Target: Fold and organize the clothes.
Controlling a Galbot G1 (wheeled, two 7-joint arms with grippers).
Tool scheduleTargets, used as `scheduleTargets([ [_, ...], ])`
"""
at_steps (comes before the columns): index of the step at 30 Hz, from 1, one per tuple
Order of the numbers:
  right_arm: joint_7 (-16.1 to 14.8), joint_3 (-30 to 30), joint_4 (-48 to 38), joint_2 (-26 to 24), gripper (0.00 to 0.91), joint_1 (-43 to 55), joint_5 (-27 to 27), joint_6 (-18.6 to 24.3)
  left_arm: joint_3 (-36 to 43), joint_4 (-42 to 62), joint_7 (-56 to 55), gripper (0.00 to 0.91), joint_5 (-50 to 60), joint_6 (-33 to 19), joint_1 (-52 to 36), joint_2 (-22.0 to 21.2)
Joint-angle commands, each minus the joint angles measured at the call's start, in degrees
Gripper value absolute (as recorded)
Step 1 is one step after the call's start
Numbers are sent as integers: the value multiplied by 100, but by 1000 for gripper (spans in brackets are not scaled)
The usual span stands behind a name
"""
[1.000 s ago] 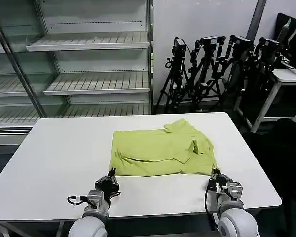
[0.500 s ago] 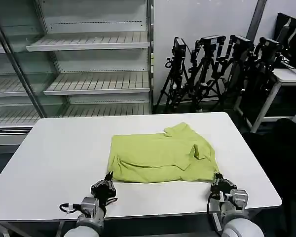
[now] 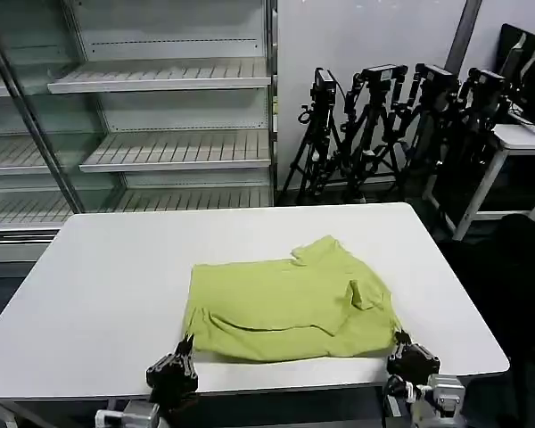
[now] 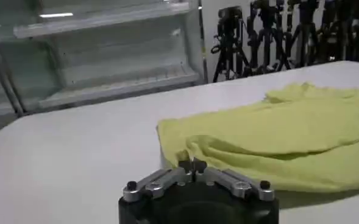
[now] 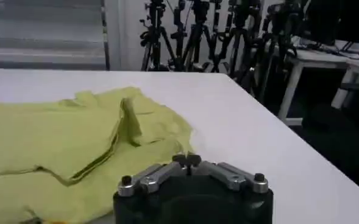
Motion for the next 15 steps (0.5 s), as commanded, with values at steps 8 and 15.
scheduleTargets([
  [8,-143,382,550,-274,907,126,-9,-25,-774,-693,-262,907,-851,128,123,297],
  [15,-44,82,-272,-529,907,1381,298,-31,-773,-66,-337,907,-1676,79,-1043,890],
])
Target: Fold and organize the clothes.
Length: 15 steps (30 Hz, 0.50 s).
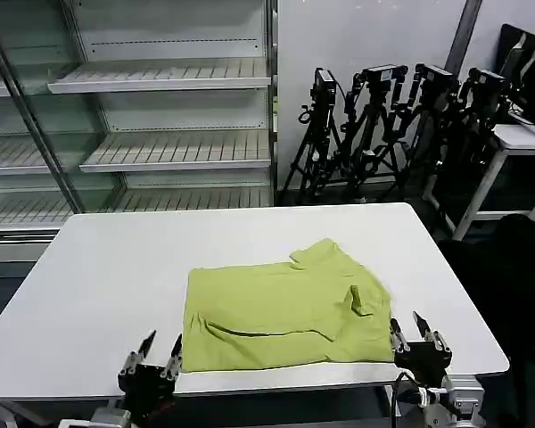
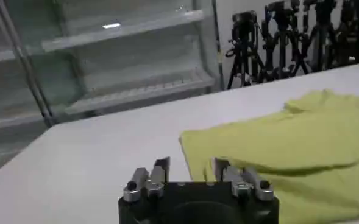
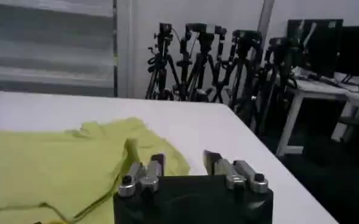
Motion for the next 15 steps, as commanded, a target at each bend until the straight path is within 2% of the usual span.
scheduleTargets([
  [1,9,-207,-593,-185,907,1153,176,-8,-148,495,-130,907,-1058,39,-1126,590],
  [7,134,-973,-1659,-173,907,2317,521,-17,348,1272,-348,907,-1725,377,-2191,968],
  [10,105,-1316,-2208,-147,907,2993,570,-18,544,1589,-366,907,-2336,400,-2674,1195],
  [15,186,-1777,-3089,-39,907,4006,824,-24,968,2303,-424,907,-2642,400,-3544,1359],
])
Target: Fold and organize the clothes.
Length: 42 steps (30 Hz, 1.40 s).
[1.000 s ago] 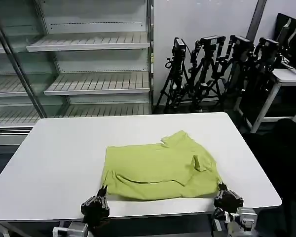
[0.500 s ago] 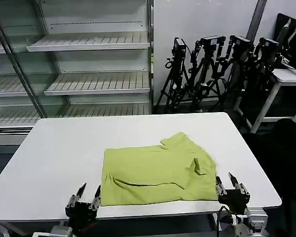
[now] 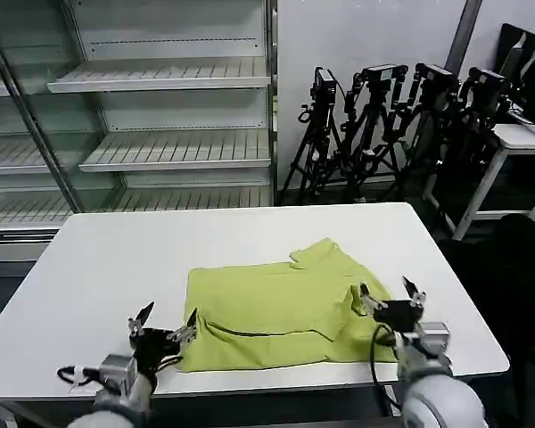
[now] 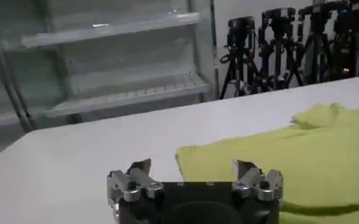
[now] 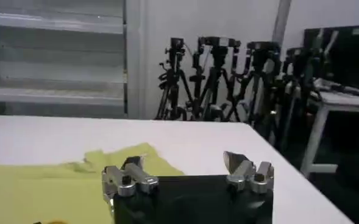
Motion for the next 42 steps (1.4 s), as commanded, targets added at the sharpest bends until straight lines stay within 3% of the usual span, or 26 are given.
scheduleTargets([
  [1,75,-779,-1454,1,907,1739,392,-1,654,1230,-114,907,-1086,131,-1777,491],
  [5,391,-1018,-2035,200,907,2208,1123,-14,1134,1983,-376,907,-1259,138,-2454,398],
  [20,673,-1730,-4174,613,907,3647,1461,-13,1922,3488,-507,907,-1549,136,-3817,7],
  [26,690,-1738,-4367,685,907,3639,1464,-14,2028,3785,-501,907,-1585,139,-3959,-127],
  [36,690,-1743,-4282,612,907,3360,1387,-9,2020,3358,-510,897,-2222,146,-3659,-42],
  [38,690,-1718,-4275,614,907,3337,1416,-10,2004,3266,-483,826,-2290,145,-3584,-12],
  [39,674,-1693,-4285,619,846,3323,1422,-9,2002,3212,-439,675,-2324,144,-3536,8],
  [40,673,-1683,-4300,620,786,3323,1432,-10,2005,3183,-408,595,-2355,143,-3502,19],
  [42,652,-1670,-4337,607,413,3328,1458,-7,2023,3129,-357,262,-2392,143,-3403,19],
])
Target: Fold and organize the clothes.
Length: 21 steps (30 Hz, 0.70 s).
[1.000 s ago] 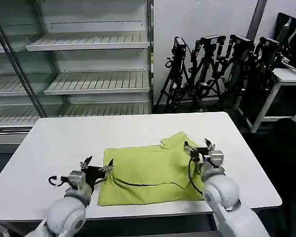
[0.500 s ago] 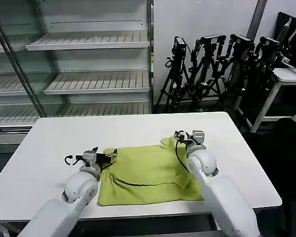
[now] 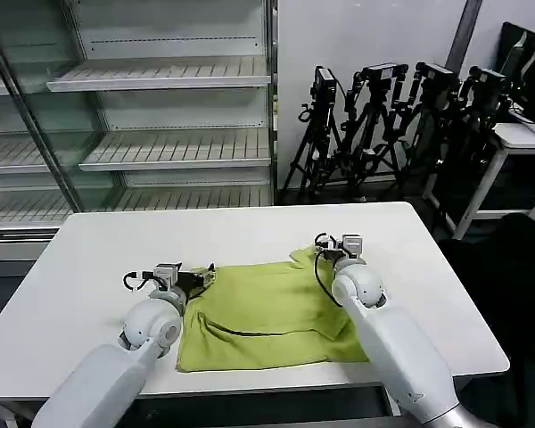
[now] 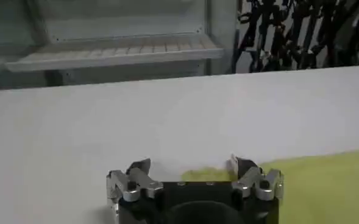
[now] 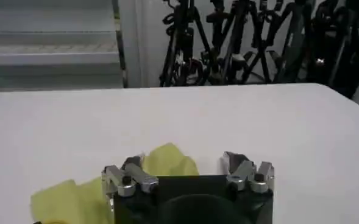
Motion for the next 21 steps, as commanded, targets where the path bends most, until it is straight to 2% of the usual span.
scheduleTargets([
  [1,9,-45,-195,18,322,58,56,-17,113,-101,92,212,-328,25,146,-4],
  [2,13,-44,-210,18,222,56,81,-17,111,-139,89,171,-328,25,200,-6],
  [3,13,-36,-222,22,0,48,109,-17,102,-155,83,131,-327,25,248,-7],
  [6,-14,29,-204,34,0,-29,165,-17,68,-132,80,81,-320,24,307,14],
  [21,-146,121,-53,100,0,-120,258,3,-201,-152,153,50,-308,9,457,56],
])
